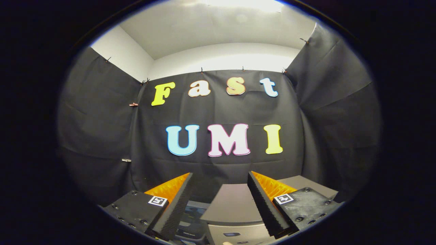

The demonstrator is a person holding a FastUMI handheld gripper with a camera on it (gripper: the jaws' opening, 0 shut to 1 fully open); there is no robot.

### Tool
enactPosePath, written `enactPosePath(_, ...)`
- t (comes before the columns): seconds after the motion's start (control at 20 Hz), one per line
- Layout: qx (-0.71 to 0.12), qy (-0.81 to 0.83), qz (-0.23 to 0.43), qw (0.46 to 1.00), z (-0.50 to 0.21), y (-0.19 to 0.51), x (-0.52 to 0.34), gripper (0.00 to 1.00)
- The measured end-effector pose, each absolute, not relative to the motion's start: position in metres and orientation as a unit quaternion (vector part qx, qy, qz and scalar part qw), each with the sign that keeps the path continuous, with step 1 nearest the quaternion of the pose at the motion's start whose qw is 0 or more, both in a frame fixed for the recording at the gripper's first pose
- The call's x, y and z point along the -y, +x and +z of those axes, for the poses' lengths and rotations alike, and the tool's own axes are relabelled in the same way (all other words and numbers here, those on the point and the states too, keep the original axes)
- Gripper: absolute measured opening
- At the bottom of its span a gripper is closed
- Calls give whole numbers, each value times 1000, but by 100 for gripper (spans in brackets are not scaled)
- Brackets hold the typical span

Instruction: Put the clothes into the washing machine and then close the washing machine lid.

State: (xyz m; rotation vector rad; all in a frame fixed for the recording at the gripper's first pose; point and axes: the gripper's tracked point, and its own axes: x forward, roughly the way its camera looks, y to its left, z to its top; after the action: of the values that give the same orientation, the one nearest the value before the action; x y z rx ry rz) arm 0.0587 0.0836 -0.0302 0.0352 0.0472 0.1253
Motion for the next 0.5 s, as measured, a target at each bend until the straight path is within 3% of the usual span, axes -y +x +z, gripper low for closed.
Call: enactPosePath(0.5,-34,-7,58,998,-43,14,-45,98)
